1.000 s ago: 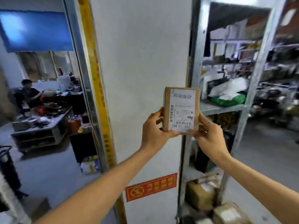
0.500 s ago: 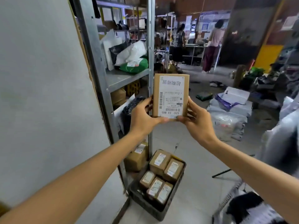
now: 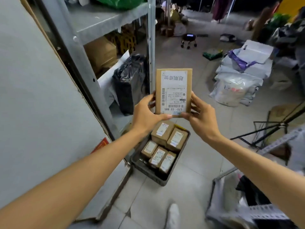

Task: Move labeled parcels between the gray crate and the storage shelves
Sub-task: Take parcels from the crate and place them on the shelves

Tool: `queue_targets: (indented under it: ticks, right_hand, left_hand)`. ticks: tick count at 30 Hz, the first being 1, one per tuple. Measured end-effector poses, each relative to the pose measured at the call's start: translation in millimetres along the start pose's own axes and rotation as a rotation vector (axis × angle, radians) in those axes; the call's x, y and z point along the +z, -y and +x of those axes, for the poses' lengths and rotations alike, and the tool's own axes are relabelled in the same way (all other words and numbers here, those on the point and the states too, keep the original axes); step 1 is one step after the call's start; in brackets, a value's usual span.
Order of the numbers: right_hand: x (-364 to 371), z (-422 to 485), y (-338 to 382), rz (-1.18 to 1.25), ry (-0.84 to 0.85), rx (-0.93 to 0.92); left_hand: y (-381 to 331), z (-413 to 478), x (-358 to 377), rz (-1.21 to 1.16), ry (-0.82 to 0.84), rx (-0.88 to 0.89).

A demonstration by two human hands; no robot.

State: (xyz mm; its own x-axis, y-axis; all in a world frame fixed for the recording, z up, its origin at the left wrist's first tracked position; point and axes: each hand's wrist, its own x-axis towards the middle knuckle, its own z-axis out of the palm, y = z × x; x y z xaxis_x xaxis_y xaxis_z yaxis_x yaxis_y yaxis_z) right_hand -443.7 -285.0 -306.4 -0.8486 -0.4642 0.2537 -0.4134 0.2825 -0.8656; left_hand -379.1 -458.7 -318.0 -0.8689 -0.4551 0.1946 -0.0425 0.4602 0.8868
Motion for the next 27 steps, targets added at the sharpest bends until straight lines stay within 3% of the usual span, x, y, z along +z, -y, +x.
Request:
queue_targets:
  ticks: [14,21,27]
  right_hand:
    - [135.2,70.5,-251.6,-0.054,0.430,0.317]
    - [220.9,66.9,-373.4,-0.136,0.615,0.442]
    - [299.6,45.3,-462.7,-0.144,0.780,0.545]
  left_hand:
    - [248.1,26.4,113.0,-0.076,-0.033,-0.589]
    - [374.6,18.4,149.1,-0.272,-0.037,-0.835]
    - [467.6,-1.4,175.1,-0.261,-0.090,-1.048]
